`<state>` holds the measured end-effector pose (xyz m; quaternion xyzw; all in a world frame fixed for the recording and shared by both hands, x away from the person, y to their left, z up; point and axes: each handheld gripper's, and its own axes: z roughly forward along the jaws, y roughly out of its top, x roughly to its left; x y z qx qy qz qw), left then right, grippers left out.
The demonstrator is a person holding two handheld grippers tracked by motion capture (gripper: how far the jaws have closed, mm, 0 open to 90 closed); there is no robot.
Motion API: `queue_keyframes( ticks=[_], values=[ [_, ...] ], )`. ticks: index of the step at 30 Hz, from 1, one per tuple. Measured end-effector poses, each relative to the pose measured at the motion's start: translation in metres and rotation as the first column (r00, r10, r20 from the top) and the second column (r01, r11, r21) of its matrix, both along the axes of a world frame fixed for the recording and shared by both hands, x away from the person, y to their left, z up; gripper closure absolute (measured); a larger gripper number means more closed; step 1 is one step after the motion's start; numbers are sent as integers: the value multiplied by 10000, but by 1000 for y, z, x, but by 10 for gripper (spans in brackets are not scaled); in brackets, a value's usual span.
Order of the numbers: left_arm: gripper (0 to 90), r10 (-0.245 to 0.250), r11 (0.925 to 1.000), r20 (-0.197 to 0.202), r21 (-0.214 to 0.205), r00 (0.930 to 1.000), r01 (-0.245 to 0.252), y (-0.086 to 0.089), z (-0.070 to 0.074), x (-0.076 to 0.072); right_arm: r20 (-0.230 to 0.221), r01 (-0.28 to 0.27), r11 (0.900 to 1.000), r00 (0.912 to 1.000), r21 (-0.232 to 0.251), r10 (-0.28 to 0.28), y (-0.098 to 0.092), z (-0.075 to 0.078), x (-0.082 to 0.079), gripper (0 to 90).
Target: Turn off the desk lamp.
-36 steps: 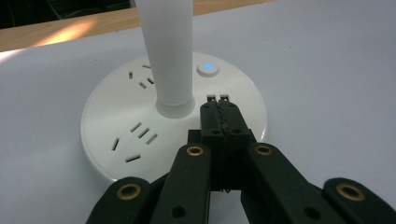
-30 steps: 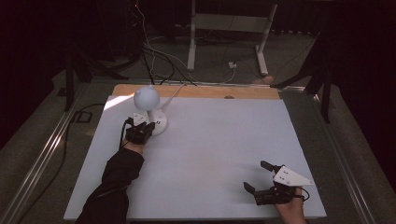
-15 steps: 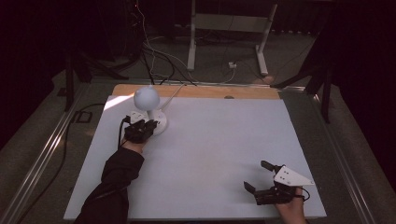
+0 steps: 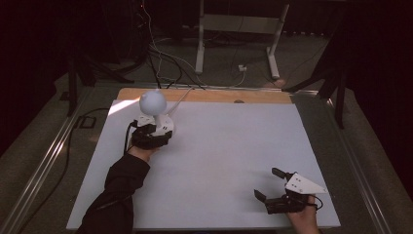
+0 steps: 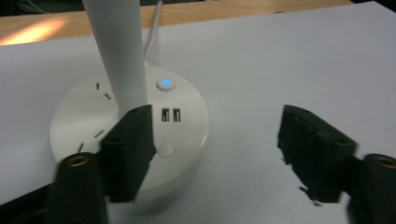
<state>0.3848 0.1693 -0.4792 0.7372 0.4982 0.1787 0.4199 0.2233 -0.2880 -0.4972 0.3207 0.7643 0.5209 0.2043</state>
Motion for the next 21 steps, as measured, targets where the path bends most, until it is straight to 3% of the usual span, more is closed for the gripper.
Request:
queue_keyframes(
  ticks=[2,3,4,8,21],
  values=[
    [235,-133,9998,-46,-137,9999,132,1,2,-1,2,8,10000,10000,-6,-8,0,0,0,0],
    [155,-358,9989,-183,-324,9992,352,3,3,-1,14,22,10000,10000,-4,-22,0,0,0,0],
    [155,-476,9979,-275,-455,9985,463,3,4,-2,14,22,10000,10000,-4,-22,0,0,0,0],
    [21,-920,9946,-443,-527,9948,896,4,7,-5,13,40,10000,10000,3,-40,-1,0,0,0],
    [6,-1351,9905,-299,-306,9904,1342,8,17,-26,34,30,10000,10000,12,-30,0,1,0,0]
  ],
)
